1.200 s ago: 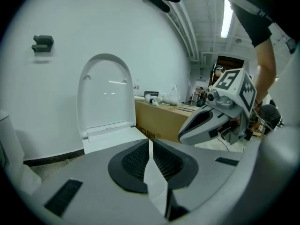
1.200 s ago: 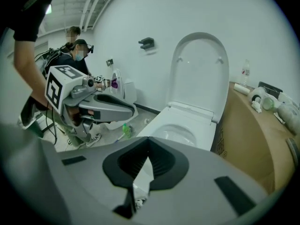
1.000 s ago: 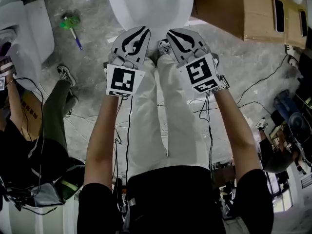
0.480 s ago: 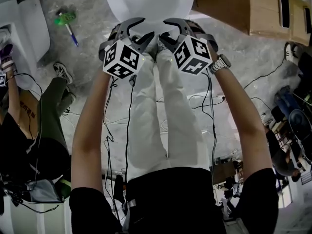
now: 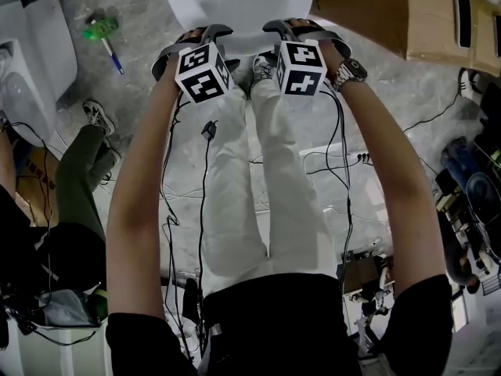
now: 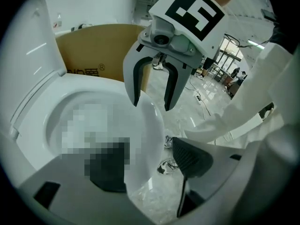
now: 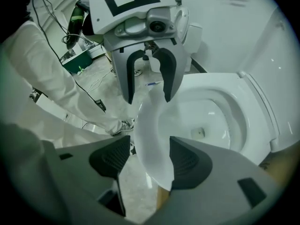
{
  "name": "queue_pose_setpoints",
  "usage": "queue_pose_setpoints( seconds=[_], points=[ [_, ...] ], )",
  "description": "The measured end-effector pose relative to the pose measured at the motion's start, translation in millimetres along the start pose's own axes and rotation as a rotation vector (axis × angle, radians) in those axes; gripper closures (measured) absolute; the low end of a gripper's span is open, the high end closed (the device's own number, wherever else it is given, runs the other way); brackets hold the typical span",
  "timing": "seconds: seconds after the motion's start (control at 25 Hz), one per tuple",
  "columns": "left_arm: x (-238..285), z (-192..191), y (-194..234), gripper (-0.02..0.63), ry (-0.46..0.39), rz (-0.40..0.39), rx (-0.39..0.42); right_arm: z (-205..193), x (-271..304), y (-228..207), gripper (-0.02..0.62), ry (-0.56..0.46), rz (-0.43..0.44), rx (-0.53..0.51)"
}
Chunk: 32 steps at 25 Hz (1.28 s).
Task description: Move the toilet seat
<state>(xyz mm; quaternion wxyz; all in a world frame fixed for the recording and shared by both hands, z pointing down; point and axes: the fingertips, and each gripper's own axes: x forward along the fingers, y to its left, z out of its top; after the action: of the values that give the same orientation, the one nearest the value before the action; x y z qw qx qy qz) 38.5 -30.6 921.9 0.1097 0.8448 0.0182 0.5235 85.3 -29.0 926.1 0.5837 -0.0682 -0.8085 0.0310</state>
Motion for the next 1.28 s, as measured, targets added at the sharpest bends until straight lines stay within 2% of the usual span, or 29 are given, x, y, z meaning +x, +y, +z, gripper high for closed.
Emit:
queue_pose_setpoints(
  seconds=[0.16, 0.36, 0.48, 0.6, 0.76, 1.12, 1.28],
  points=[
    [10, -8, 4, 0.319, 0.062, -0.033, 0.053, -8, 13, -1, 0.341, 0.033, 0.025, -0.028],
    [23, -21, -1, 0.313, 0.171, -0.085, 0.171, -16, 29, 0, 0.334, 0.079, 0.053, -0.08],
    [31, -25, -5, 0.313, 0.197, -0.093, 0.211, -16, 36, 3, 0.334, 0.092, 0.065, -0.091],
    [36, -24, -5, 0.313, 0.204, -0.099, 0.227, -16, 42, 0, 0.335, 0.095, 0.06, -0.078],
    [41, -28, 0, 0.313, 0.235, -0.104, 0.247, -20, 48, 0, 0.336, 0.126, 0.068, -0.122],
    [46, -33, 5, 0.313, 0.255, -0.103, 0.247, -20, 54, 2, 0.336, 0.148, 0.104, -0.137],
    [46, -34, 5, 0.314, 0.262, -0.099, 0.254, -20, 56, 2, 0.336, 0.153, 0.093, -0.159]
  ],
)
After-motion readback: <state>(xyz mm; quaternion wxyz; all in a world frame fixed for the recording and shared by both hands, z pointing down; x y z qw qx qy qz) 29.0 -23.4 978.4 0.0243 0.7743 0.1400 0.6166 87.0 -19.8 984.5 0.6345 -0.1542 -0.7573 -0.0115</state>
